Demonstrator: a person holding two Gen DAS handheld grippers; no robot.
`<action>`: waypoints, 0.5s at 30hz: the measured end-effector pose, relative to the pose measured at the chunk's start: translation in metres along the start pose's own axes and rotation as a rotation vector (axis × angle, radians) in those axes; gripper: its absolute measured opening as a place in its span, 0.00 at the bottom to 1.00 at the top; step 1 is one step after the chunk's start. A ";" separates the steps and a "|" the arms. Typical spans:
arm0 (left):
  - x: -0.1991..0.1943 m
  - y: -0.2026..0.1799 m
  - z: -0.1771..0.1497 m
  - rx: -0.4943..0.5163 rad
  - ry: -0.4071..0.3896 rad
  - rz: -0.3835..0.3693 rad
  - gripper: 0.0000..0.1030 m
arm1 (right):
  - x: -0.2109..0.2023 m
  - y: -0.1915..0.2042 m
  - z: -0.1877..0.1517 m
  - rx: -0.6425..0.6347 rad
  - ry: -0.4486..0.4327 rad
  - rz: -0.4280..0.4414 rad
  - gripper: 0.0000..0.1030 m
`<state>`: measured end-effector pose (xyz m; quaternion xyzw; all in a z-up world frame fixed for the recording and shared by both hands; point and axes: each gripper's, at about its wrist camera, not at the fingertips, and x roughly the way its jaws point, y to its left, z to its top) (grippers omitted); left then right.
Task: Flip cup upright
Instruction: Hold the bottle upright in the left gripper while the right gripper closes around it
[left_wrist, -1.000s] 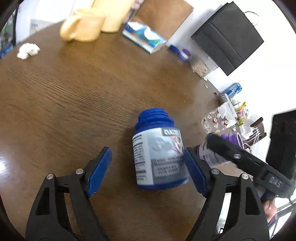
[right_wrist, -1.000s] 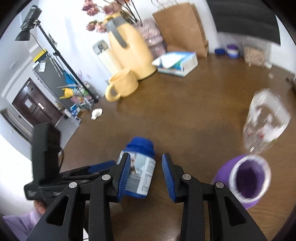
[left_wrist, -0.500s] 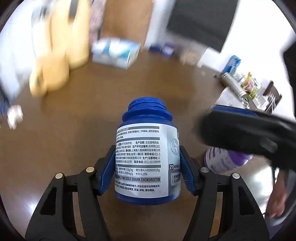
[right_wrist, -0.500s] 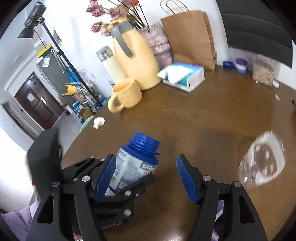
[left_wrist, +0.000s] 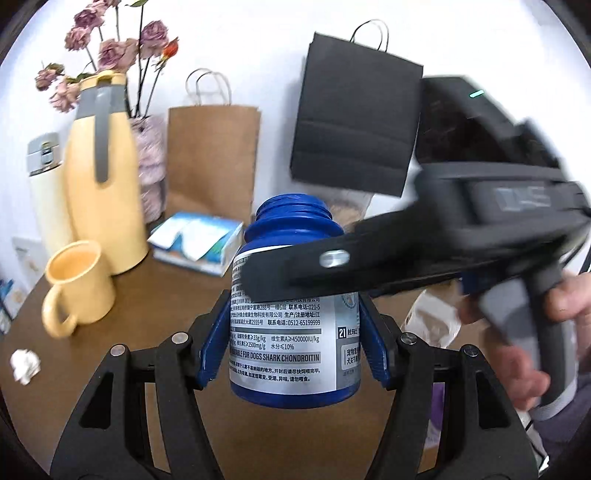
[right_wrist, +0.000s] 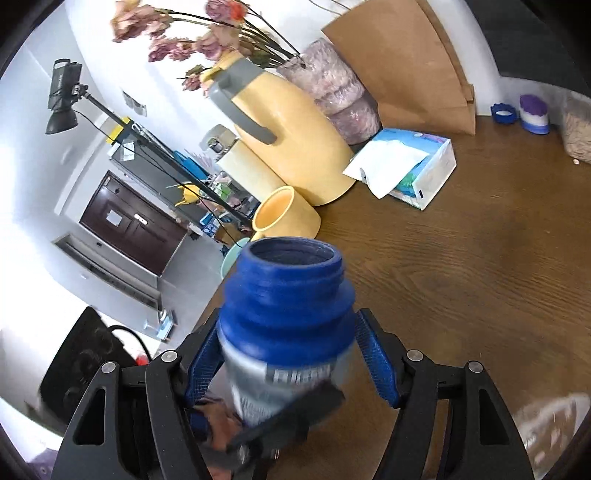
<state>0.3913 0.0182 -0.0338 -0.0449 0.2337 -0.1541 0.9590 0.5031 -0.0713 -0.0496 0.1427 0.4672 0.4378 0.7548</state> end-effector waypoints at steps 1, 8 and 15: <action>0.003 -0.001 -0.001 0.008 -0.013 -0.009 0.58 | 0.006 -0.003 0.001 -0.013 -0.006 -0.007 0.72; 0.021 0.001 -0.006 0.009 -0.047 -0.025 0.58 | 0.007 -0.019 0.006 -0.050 -0.064 0.044 0.72; 0.016 -0.003 -0.015 0.017 -0.041 -0.013 0.58 | -0.008 0.015 -0.021 -0.186 -0.202 -0.174 0.72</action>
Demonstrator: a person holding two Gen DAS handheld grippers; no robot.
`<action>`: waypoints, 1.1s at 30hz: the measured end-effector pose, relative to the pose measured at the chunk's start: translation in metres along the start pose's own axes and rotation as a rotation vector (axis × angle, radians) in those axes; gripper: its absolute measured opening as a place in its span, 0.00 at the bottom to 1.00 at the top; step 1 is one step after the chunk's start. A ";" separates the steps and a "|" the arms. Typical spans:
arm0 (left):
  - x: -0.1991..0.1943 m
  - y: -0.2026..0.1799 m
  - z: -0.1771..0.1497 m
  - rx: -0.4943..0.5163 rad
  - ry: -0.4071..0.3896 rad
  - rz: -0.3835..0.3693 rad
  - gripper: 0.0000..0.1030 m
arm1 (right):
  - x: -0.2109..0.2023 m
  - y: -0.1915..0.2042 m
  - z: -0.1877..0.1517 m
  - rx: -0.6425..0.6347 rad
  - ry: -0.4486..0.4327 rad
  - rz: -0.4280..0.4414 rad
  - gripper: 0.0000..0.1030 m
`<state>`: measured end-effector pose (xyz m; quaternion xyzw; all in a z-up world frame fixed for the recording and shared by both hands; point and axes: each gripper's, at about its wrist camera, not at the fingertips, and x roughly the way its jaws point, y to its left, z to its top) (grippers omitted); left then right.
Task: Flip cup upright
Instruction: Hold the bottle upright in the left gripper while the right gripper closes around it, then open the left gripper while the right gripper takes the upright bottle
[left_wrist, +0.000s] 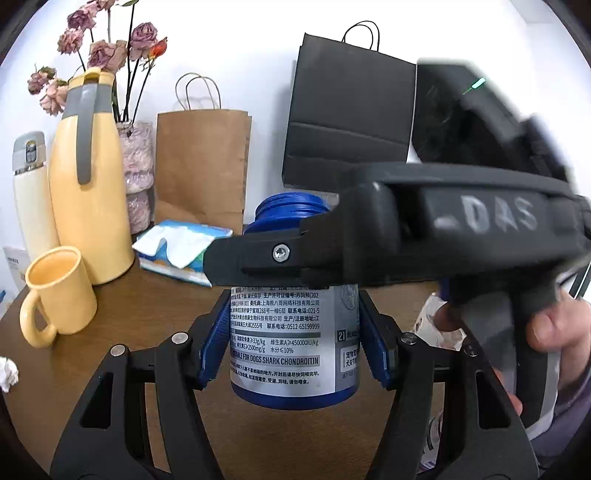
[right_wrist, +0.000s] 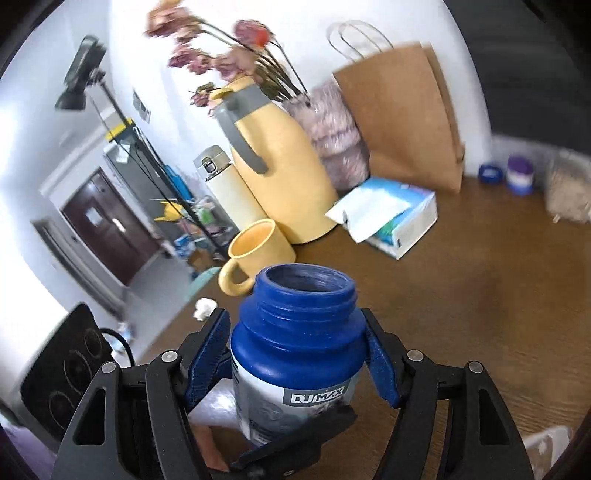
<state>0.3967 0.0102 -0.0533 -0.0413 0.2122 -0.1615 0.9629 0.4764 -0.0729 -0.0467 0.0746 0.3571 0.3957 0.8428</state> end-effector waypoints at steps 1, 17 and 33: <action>-0.002 0.000 -0.002 -0.004 0.002 0.001 0.58 | -0.003 0.007 -0.004 -0.027 -0.011 -0.033 0.72; -0.089 -0.012 -0.049 -0.058 -0.041 -0.025 0.58 | -0.090 0.120 -0.100 -0.178 -0.269 -0.286 0.61; -0.100 -0.017 -0.086 -0.004 0.059 -0.028 0.58 | -0.039 0.040 -0.116 0.149 0.139 0.175 0.68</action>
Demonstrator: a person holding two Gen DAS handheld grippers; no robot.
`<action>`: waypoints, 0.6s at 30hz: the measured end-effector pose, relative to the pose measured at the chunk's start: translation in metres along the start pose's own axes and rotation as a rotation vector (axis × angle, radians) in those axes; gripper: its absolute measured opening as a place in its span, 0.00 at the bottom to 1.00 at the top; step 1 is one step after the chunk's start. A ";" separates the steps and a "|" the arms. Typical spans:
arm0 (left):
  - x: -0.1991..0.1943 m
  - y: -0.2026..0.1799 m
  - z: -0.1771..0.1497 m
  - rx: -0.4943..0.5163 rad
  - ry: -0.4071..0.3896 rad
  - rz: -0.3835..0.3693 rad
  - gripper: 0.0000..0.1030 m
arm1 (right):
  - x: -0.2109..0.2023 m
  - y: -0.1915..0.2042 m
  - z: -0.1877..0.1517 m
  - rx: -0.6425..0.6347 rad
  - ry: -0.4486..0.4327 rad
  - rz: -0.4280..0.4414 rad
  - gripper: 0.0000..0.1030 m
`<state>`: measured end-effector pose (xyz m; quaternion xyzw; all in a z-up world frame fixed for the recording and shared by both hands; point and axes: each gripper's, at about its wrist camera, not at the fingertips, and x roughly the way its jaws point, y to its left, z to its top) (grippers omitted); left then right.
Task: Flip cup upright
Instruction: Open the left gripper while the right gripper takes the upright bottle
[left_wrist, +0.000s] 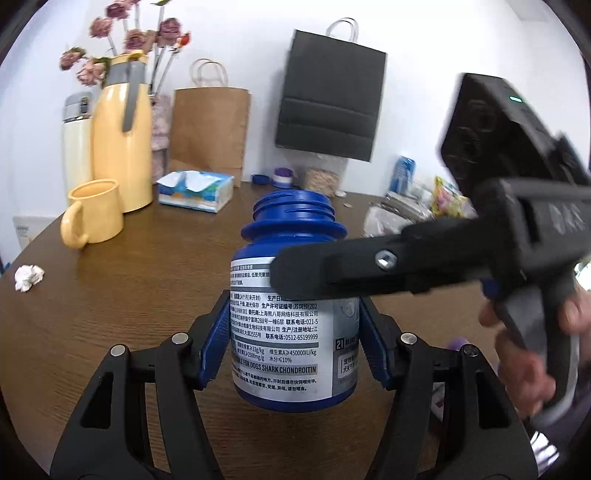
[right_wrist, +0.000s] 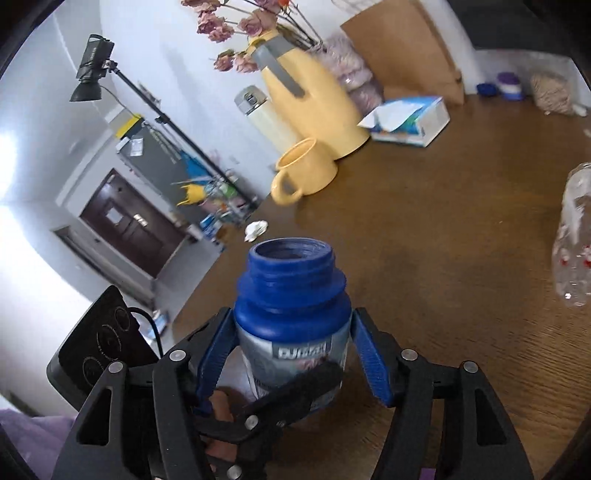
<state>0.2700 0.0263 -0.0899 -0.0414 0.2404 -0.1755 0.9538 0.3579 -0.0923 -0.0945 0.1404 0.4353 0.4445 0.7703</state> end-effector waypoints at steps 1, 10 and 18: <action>-0.001 -0.001 -0.001 0.005 0.000 -0.018 0.58 | 0.004 -0.002 -0.001 0.009 0.020 0.013 0.68; 0.020 -0.004 -0.010 0.057 0.154 0.039 0.85 | 0.018 0.026 -0.006 -0.187 -0.035 -0.390 0.66; 0.037 0.012 -0.006 -0.072 0.222 0.087 0.71 | 0.057 0.010 0.021 -0.176 0.097 -0.521 0.66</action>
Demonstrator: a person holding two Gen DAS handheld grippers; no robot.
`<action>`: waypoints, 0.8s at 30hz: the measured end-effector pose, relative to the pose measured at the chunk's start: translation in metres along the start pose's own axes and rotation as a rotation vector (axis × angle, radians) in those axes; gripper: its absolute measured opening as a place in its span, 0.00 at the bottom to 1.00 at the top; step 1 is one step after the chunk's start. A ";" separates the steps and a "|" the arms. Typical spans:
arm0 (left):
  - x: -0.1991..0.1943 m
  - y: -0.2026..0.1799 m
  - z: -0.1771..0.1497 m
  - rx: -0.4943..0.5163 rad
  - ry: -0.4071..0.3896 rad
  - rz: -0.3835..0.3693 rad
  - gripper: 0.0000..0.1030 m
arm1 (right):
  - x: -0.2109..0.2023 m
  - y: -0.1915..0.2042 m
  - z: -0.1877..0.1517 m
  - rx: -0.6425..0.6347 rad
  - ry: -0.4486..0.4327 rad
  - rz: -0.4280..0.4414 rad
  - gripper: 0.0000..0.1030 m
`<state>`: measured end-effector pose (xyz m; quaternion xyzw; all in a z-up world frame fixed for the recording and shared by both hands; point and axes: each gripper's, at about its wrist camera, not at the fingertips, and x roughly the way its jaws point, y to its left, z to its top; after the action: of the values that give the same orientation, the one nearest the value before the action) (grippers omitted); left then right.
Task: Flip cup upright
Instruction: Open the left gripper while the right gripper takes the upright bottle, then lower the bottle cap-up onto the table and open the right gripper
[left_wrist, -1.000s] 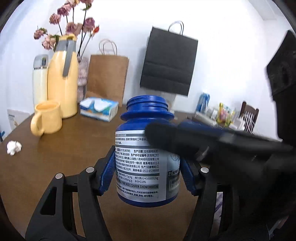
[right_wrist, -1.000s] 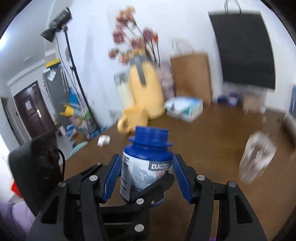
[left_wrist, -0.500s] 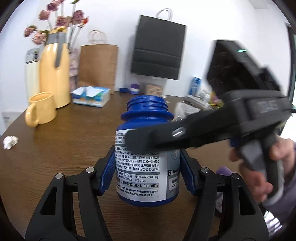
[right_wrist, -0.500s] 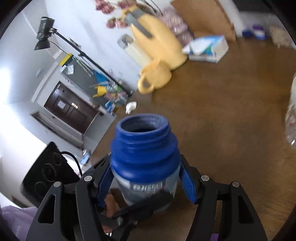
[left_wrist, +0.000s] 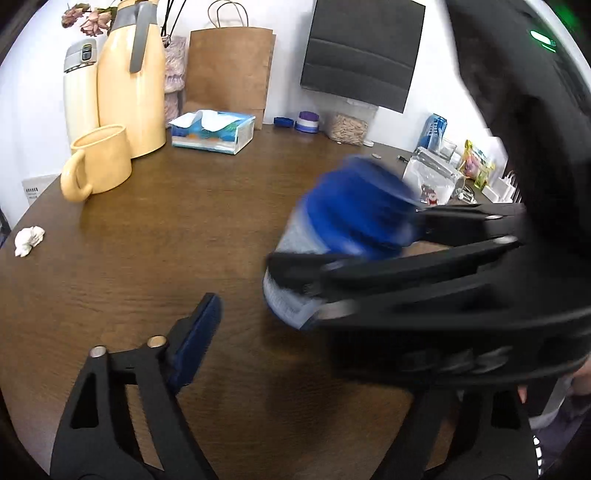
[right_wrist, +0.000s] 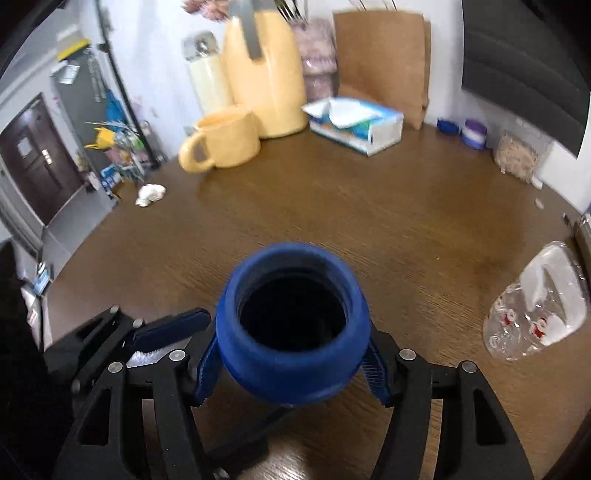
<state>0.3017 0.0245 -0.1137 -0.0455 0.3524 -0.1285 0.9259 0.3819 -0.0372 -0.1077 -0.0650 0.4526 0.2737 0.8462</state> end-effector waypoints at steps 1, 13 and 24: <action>0.002 -0.001 0.001 0.001 0.001 0.010 0.71 | 0.006 -0.001 0.005 0.009 0.027 0.016 0.66; 0.015 0.011 0.000 -0.075 0.044 0.035 0.71 | -0.010 0.005 0.003 0.008 0.031 0.000 0.78; -0.067 0.004 0.004 -0.068 -0.003 0.085 0.91 | -0.153 -0.005 -0.048 0.074 -0.161 -0.032 0.82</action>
<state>0.2573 0.0461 -0.0688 -0.0619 0.3569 -0.0768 0.9289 0.2816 -0.1204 -0.0136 -0.0187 0.3918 0.2474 0.8860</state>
